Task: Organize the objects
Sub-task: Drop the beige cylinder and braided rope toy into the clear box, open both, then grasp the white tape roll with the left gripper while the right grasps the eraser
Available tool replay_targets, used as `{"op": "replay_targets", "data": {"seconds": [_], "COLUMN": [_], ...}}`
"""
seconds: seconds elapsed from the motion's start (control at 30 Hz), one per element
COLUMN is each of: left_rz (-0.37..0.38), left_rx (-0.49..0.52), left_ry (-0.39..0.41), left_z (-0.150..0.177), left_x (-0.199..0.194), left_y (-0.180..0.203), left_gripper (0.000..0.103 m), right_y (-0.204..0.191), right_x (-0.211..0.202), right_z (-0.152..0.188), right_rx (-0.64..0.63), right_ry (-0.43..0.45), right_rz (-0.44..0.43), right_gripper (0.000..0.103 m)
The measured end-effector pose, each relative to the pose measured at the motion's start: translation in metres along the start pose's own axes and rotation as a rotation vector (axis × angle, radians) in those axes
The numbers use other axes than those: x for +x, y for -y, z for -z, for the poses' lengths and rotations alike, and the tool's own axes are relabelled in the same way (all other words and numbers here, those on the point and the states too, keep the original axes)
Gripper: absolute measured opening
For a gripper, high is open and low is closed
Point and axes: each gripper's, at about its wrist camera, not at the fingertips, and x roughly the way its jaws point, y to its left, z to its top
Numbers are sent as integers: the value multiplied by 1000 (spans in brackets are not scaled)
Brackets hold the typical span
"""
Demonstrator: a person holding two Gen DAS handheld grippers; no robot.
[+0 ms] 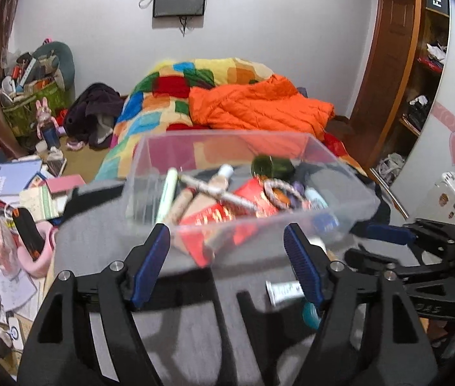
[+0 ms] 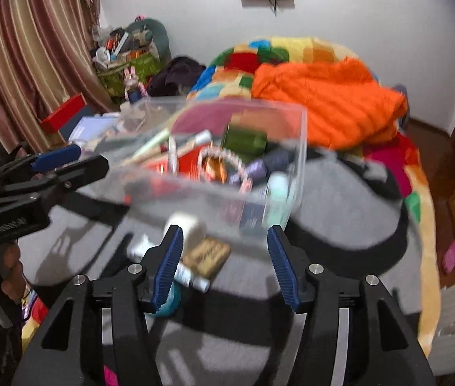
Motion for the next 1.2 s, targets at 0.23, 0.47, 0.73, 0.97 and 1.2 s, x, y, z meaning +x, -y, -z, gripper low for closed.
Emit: {"op": "replay_targets", "data": {"seconds": [0.23,0.47,0.73,0.97,1.2], "left_rz": [-8,31,70,52,68], "left_rx": [14,35,136,189,169], "left_ry": [-40,-68,-95,-134,-162], "left_z": [19,21,19,17,21], "left_x": [4,11,30,56,68], "left_y": [0,16,58,81,78], "left_gripper": [73,73,73,58,27], "right_y": [-2,7,23,39,39], "right_x": [28,27,11,0,10], "right_z": [7,13,31,44,41], "right_rx": [11,41,32,39,46], "right_ry": [-60,-48,-31,-41,-41], "right_rz": [-31,-117,-23,28,50], "right_gripper": [51,27,24,24,27]}}
